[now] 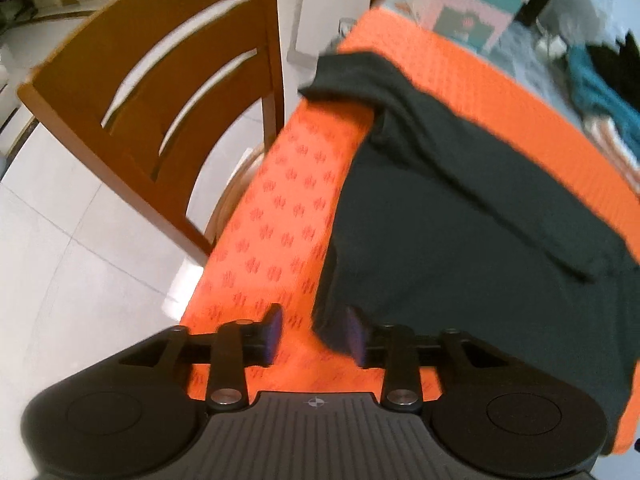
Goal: Fold clothes
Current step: 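Open both tools and release the dark garment onto the table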
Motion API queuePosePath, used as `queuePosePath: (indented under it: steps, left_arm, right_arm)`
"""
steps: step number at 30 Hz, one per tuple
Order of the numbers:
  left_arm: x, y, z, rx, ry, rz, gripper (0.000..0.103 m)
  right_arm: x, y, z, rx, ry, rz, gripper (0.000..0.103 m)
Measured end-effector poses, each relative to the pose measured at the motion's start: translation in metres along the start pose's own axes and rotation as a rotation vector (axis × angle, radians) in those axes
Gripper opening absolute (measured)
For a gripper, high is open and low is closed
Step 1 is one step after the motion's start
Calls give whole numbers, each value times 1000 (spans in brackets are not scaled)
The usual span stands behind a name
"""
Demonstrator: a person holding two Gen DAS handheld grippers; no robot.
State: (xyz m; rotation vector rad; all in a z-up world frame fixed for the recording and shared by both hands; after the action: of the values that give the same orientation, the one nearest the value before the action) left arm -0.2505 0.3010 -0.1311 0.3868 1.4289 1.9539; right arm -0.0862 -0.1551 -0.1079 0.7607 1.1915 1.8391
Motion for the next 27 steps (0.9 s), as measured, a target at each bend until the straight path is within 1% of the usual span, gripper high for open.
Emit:
queuePosePath:
  steps: [1,7,9,12,15,16,19,21,23,27]
  left_arm:
    - [-3,3,4,-13,-7,-2,53]
    - [-24,12,19,-80,-32,-16,61]
    - [-30,12,22,-96,-32,-18,61]
    - [-32,15,26,-123,-7,-15,61]
    - [-32,18,28,-145,6,3,61]
    - [-31,18,28,-150,9,9,61]
    - [-29,20,31,-163,21,29,61]
    - [-25,21,33,-166,35,40,61]
    - [-20,22,36,-169,52,48,61]
    - [-13,22,43,-178,86,53,62]
  right_arm:
    - [2,2,6,-12,8,8,7]
    - [14,5,40,-80,66,62,7]
    - [16,4,50,-96,100,77,7]
    - [18,3,64,-114,156,94,7]
    - [20,3,79,-137,215,109,8]
    - [20,2,84,-143,232,113,8]
    - [26,-1,96,-150,295,128,17]
    - [30,-4,102,-147,347,140,20]
    - [35,-6,107,-145,392,146,24]
    - [45,-11,117,-146,464,159,25]
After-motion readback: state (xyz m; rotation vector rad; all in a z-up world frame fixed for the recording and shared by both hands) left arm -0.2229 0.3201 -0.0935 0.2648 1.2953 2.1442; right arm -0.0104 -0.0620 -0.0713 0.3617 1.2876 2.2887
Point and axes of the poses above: each gripper's, at about its wrist camera, not at the fingertips, and y roughly against the way its jaws point, x to its left, z to its top, the point moved 10 cm from there along -y, roughly the way its jaws point
